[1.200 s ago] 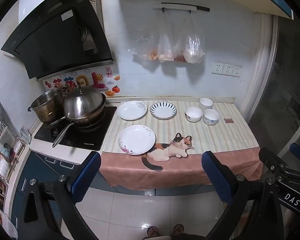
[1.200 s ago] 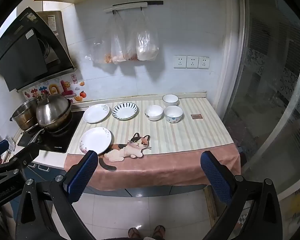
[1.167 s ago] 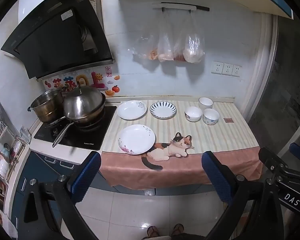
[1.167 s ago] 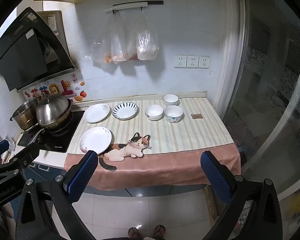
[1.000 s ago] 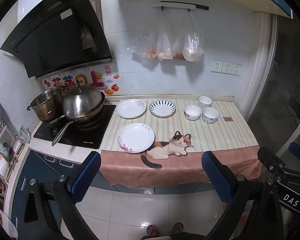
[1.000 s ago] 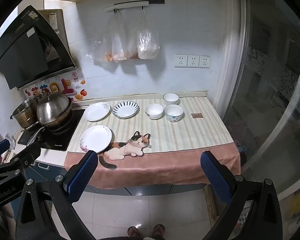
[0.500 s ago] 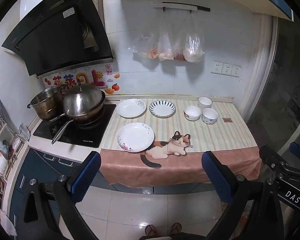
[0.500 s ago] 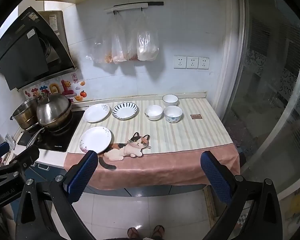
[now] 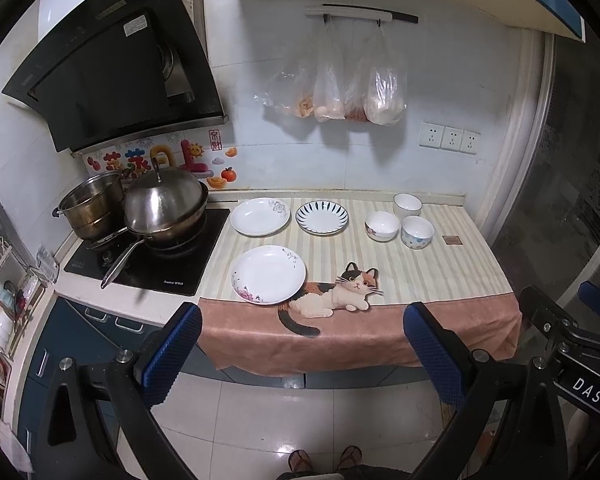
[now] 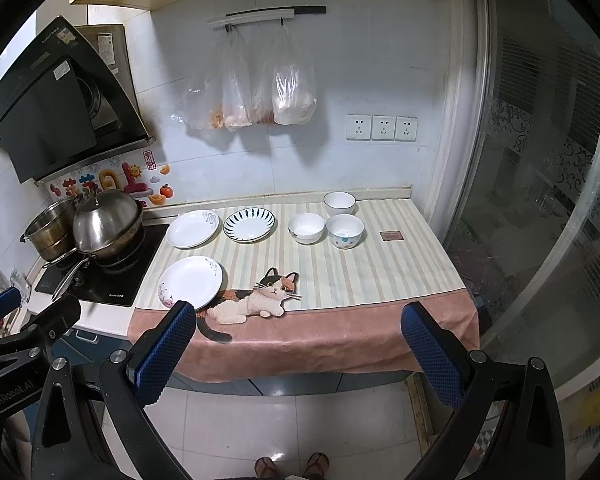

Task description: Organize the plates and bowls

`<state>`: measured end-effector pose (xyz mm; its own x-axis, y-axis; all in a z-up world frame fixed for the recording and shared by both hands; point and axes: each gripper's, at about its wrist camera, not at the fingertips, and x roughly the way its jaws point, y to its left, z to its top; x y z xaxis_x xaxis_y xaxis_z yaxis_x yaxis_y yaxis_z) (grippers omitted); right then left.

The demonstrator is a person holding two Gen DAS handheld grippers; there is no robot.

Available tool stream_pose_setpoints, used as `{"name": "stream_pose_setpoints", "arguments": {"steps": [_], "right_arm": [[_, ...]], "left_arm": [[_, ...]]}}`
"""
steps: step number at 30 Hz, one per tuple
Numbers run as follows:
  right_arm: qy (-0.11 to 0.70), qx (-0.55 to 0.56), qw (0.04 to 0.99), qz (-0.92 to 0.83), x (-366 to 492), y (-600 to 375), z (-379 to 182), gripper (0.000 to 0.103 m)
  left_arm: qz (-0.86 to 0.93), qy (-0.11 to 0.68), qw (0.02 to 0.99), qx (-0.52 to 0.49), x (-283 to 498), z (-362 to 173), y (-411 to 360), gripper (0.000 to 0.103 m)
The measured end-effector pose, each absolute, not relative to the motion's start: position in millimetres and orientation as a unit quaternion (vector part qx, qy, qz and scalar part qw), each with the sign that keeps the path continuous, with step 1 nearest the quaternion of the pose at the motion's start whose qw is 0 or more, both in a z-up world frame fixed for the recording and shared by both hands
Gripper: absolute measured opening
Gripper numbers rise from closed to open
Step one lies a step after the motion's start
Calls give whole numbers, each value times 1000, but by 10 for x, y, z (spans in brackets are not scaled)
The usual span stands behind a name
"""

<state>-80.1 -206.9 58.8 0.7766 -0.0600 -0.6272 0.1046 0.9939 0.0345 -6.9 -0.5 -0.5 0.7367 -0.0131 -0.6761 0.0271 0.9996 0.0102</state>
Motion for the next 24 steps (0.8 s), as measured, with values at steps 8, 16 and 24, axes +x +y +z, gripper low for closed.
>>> {"name": "stream_pose_setpoints", "arguments": {"steps": [8,16,24], "right_arm": [[331,33,942,-44,-806,-2069,580,103],[330,34,942,-44,-796,-2083,595,103],[326,36,943,-46,-782,-2059,619,103]], "left_arm": [[-10,361,932,9,-81,-14,-17,103],[-10,361,932,9,-76,-6,-20,103],[-9,356,935,9,-6,78,-29,103]]}}
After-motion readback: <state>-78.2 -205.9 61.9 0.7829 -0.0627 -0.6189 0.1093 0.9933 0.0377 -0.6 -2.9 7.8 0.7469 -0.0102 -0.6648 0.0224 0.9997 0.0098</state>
